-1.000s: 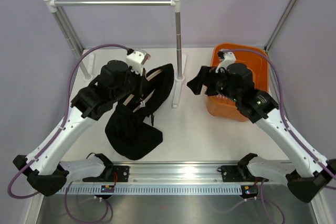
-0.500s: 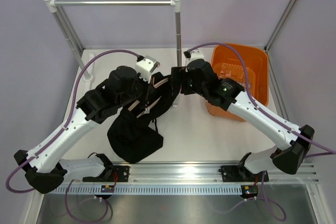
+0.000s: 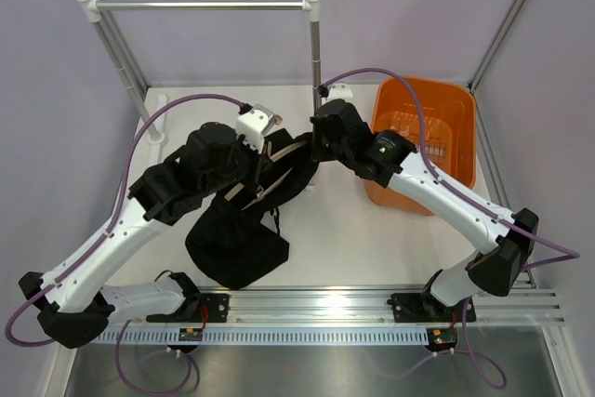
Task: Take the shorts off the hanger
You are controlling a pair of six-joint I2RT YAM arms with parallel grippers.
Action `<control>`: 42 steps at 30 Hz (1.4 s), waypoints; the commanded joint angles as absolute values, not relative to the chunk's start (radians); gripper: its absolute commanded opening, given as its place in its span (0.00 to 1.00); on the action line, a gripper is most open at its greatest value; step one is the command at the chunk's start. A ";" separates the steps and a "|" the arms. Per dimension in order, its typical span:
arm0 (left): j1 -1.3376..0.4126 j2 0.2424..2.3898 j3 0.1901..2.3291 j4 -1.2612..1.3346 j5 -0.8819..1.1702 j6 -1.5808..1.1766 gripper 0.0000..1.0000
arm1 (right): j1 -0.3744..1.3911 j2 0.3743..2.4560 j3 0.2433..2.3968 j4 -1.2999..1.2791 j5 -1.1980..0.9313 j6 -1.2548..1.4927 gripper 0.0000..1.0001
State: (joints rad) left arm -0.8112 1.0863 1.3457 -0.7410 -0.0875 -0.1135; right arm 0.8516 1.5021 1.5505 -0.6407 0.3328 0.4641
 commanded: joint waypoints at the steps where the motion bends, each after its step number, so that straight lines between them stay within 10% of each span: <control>1: -0.819 1.031 1.355 -0.686 -0.048 -0.107 0.00 | 0.854 1.523 1.612 -0.679 0.445 0.466 0.03; 42: -0.819 0.796 1.299 -0.330 -0.006 -0.126 0.00 | 0.710 1.387 1.671 -0.747 0.305 0.359 0.00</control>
